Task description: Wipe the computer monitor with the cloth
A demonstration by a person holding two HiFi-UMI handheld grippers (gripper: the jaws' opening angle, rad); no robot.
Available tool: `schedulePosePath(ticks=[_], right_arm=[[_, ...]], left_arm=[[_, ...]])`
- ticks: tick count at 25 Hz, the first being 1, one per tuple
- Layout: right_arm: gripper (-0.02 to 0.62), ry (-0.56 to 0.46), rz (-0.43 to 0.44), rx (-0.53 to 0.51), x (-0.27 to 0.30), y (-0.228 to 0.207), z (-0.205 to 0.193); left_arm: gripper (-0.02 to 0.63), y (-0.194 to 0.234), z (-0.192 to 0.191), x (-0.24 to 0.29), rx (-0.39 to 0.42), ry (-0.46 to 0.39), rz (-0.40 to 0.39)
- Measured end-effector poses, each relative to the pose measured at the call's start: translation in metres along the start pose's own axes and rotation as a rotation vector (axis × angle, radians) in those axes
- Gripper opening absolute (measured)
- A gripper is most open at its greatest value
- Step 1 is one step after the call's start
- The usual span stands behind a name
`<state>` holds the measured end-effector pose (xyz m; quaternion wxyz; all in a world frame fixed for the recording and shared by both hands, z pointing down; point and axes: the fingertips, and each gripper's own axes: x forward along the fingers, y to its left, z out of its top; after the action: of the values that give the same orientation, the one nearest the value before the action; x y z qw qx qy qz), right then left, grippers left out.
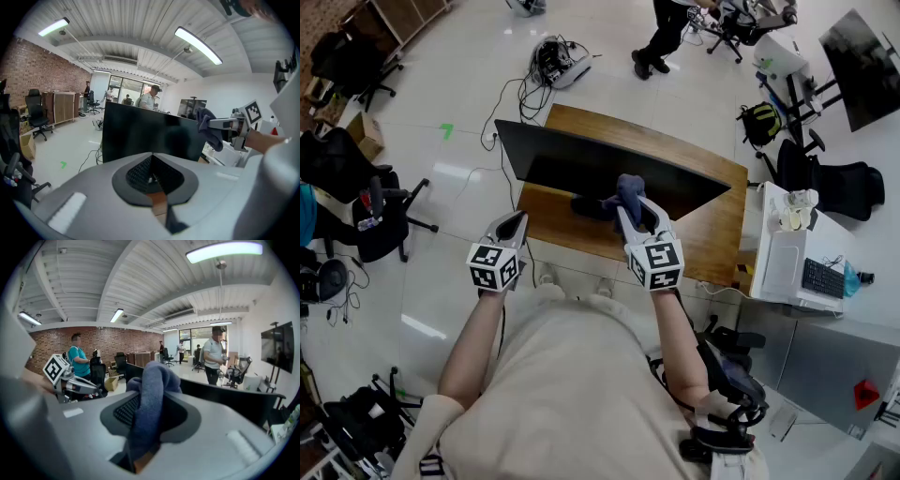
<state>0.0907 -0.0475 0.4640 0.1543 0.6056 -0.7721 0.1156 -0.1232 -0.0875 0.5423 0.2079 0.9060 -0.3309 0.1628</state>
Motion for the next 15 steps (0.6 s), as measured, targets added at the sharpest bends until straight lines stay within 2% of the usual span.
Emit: schedulePosePath(ticks=[6,15], right_arm=[[0.112,-0.019,-0.022,-0.036,0.072,0.025,0.031],[0.112,-0.045,-0.051,-0.039,0.129,0.049,0.055]], left_arm=[[0.0,0.049,0.012,-0.018,0.007,-0.005,-0.004],[0.0,0.099,0.017,-0.035,0.05,0.005,-0.026]])
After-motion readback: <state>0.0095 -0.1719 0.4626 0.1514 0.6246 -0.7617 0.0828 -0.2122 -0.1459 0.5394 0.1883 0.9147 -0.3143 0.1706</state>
